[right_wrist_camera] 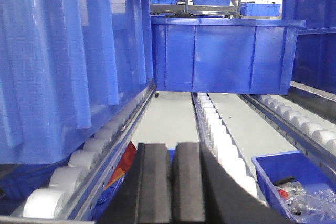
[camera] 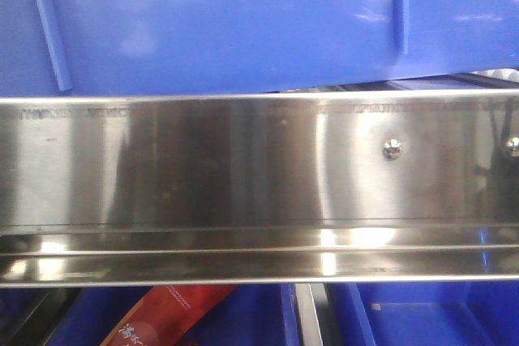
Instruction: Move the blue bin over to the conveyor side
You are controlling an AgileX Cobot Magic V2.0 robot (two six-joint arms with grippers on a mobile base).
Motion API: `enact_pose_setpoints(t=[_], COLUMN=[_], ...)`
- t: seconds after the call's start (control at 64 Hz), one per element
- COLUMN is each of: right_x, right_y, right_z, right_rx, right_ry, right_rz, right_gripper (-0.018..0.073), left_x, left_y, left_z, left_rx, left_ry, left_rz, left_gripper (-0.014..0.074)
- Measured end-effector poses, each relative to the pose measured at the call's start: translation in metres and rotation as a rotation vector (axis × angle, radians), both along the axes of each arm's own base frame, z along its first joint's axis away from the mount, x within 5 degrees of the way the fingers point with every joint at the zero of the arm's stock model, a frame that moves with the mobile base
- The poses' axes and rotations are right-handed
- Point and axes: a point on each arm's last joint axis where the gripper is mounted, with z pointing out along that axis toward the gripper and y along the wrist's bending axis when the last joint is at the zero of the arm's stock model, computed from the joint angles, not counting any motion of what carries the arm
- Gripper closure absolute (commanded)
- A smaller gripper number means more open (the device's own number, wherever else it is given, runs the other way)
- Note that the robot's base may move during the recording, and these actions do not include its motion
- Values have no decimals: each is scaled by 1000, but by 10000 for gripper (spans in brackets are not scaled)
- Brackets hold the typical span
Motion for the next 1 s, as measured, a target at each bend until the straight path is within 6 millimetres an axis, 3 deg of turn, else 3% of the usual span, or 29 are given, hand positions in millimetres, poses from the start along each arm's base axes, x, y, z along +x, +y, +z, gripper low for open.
enact_pose_setpoints(t=[1.0], right_x=[0], right_y=[0], right_z=[0], right_rx=[0], right_ry=[0], right_rz=[0], right_gripper=[638], left_x=[0], left_y=[0], left_z=[0], left_rx=[0], left_ry=[0], left_rz=[0], left_gripper=[594])
